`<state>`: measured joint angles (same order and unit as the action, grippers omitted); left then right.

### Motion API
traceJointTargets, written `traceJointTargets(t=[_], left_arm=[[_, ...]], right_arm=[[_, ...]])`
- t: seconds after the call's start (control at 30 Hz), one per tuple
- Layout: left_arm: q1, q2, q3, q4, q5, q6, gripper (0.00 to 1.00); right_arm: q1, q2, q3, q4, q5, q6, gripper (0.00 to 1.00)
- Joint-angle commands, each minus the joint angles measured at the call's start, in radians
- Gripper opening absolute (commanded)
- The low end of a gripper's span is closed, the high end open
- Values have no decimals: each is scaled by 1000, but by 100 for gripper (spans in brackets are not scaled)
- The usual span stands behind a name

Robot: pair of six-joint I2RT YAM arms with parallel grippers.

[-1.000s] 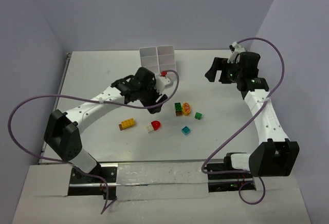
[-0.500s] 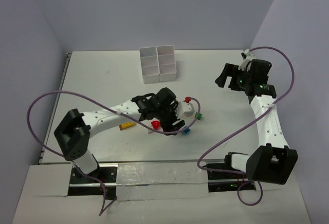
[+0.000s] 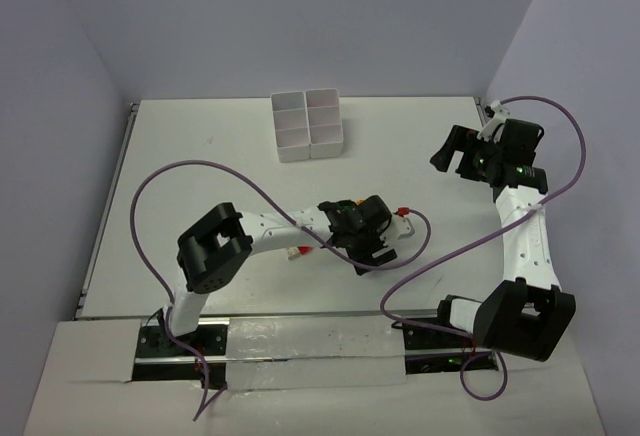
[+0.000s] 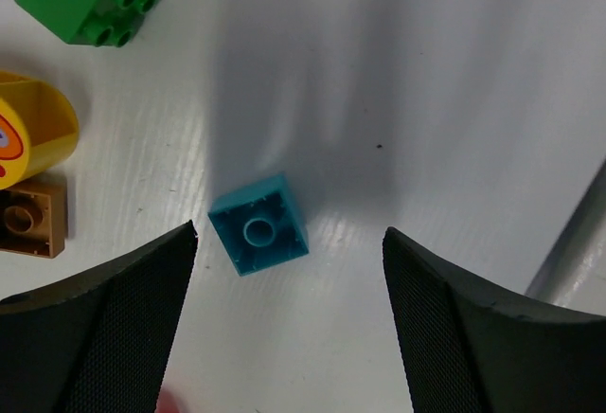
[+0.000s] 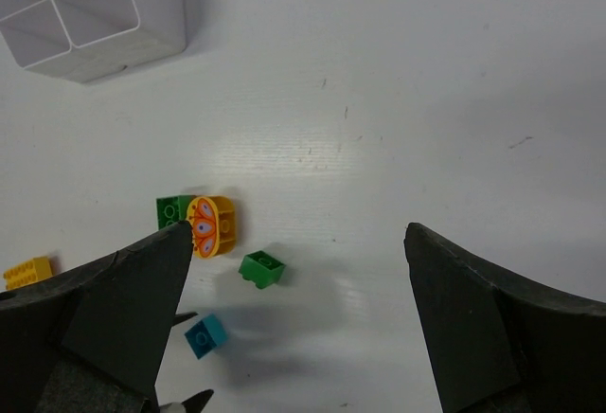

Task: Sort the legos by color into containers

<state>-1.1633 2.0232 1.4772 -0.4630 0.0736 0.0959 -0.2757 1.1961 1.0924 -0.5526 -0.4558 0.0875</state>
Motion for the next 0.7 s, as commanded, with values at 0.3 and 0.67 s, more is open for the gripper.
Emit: traceJointTargets(t=[0.3,0.67], left_arm=[[-12,83,115,-45,-96,-73,61],[35,-41,74,-104,-34,-68,16]], right_arm=[[-13,-12,41,0,-40,-17,100],[-13,-3,44,13,-62,-15,100]])
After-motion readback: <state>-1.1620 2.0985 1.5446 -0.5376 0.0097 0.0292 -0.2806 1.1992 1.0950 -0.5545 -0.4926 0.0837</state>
